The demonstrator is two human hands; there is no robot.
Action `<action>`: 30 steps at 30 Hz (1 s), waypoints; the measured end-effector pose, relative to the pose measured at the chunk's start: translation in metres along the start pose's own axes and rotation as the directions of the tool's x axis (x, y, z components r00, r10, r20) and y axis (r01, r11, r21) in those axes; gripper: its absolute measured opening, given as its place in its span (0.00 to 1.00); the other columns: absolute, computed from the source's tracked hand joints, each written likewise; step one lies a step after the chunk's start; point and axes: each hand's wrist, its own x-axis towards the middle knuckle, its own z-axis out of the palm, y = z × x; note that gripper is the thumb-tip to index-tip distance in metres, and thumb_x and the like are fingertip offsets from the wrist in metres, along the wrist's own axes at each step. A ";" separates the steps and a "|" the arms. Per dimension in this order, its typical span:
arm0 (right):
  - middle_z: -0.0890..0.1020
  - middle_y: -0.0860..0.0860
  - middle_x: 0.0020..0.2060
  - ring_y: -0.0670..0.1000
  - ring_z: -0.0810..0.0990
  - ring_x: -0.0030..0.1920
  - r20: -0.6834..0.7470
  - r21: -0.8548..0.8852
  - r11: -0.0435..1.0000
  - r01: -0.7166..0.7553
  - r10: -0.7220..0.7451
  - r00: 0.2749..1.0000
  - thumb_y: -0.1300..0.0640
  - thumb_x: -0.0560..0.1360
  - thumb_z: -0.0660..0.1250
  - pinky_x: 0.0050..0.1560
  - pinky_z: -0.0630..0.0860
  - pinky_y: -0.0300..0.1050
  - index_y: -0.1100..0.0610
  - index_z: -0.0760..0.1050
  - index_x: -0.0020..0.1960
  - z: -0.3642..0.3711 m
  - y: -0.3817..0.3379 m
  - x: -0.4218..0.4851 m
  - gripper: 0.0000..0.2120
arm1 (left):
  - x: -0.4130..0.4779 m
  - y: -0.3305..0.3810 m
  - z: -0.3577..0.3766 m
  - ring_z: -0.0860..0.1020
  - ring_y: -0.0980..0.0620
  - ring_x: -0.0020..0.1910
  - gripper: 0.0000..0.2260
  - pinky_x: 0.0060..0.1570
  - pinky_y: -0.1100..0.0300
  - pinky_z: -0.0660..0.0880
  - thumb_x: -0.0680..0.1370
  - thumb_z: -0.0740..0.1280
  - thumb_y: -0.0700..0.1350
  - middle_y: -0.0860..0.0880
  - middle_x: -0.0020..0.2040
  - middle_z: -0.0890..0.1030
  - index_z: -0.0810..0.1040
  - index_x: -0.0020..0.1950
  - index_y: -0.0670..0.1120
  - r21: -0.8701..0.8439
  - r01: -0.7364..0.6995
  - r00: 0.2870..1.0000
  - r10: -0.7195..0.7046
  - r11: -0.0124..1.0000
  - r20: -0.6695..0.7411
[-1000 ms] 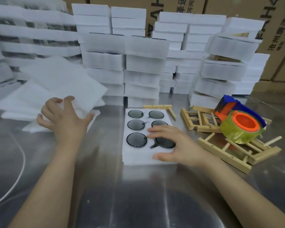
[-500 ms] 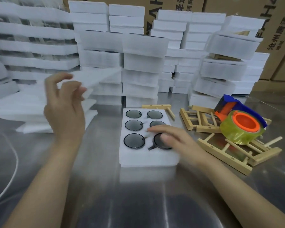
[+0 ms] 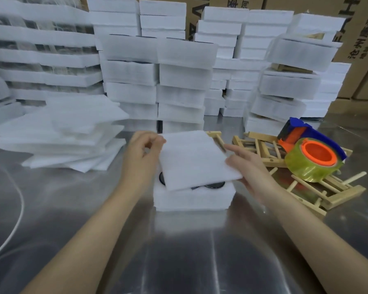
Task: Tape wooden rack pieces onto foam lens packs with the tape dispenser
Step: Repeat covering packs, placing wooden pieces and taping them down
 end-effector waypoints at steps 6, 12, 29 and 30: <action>0.70 0.31 0.49 0.31 0.74 0.44 0.013 -0.207 0.977 0.056 -0.054 0.998 0.59 0.78 0.58 0.35 0.68 0.26 0.45 0.71 0.69 0.006 -0.003 -0.004 0.21 | 0.002 -0.006 0.000 0.82 0.59 0.50 0.13 0.50 0.61 0.76 0.77 0.67 0.36 0.55 0.55 0.80 0.71 0.59 0.47 -0.178 0.501 0.837 -0.421 0.847 0.349; 0.72 0.41 0.59 0.33 0.71 0.56 0.030 -0.265 0.958 0.110 -0.106 0.994 0.55 0.80 0.60 0.51 0.65 0.23 0.50 0.69 0.71 0.013 -0.002 -0.005 0.20 | 0.000 0.001 0.002 0.82 0.49 0.54 0.12 0.51 0.56 0.77 0.79 0.61 0.36 0.47 0.56 0.83 0.76 0.61 0.43 -0.161 0.522 0.821 -0.443 0.837 0.360; 0.53 0.44 0.78 0.48 0.54 0.77 0.172 -0.221 0.975 0.020 0.019 0.985 0.60 0.81 0.57 0.76 0.53 0.46 0.50 0.56 0.78 0.022 0.004 -0.002 0.27 | -0.005 0.013 0.003 0.81 0.54 0.47 0.13 0.34 0.65 0.74 0.81 0.59 0.40 0.52 0.53 0.81 0.71 0.65 0.45 -0.094 0.581 0.784 -0.525 0.808 0.330; 0.53 0.44 0.78 0.48 0.53 0.77 0.178 -0.229 0.973 0.026 0.016 0.984 0.60 0.81 0.56 0.76 0.53 0.46 0.50 0.56 0.78 0.022 0.005 -0.002 0.27 | -0.006 0.013 0.003 0.81 0.54 0.48 0.14 0.35 0.64 0.75 0.81 0.60 0.40 0.52 0.54 0.81 0.70 0.66 0.46 -0.089 0.585 0.782 -0.531 0.806 0.326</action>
